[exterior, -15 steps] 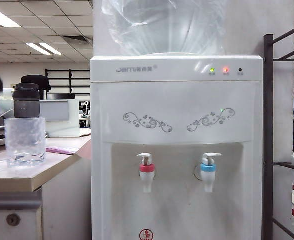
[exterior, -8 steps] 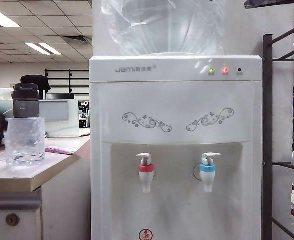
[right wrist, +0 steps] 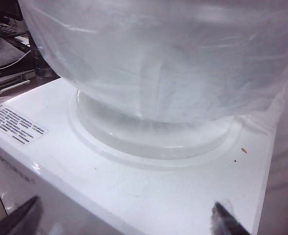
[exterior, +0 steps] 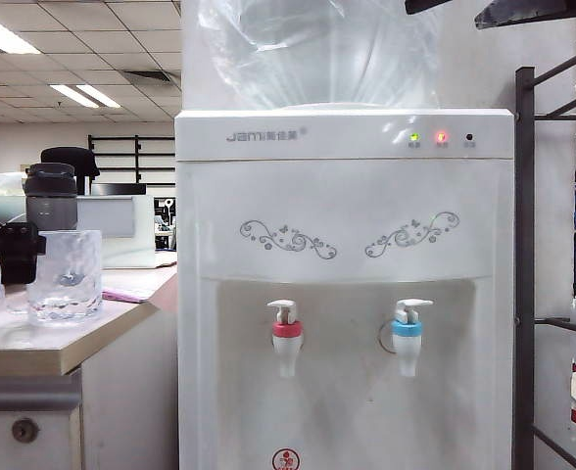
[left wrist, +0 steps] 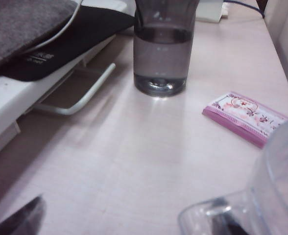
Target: Pick up the plastic mug from the left desk, go to the hot water outlet of the water dispenser, press the vertical switch to get some water, then put the mug back on the desk.
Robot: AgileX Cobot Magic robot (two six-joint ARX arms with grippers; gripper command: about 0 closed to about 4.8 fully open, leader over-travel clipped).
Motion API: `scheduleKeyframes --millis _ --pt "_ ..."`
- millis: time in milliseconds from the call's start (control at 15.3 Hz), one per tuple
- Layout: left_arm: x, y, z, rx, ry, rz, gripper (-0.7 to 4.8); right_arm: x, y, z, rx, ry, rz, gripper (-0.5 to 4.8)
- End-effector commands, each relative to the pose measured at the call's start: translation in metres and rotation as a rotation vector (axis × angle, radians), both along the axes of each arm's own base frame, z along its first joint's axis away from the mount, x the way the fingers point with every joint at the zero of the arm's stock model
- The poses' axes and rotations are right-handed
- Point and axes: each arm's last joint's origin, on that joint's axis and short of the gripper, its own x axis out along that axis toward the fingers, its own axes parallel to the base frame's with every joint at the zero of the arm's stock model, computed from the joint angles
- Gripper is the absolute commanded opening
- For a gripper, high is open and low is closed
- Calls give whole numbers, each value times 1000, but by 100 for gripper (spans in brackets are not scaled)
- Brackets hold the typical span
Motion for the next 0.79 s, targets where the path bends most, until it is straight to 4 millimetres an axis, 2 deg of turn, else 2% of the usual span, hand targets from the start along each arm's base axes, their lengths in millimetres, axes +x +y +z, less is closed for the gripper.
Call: scheduleKeyframes --millis 65,131,785 --pt "2 0 4 -1 -27 0 201 0 0 3 7 -20 -1 479" --pt "1 0 2 0 -15 0 -12 0 0 3 7 -20 -2 479" --pt "1 -1 2 2 -15 -3 -5 2 1 1 4 -12 0 479"
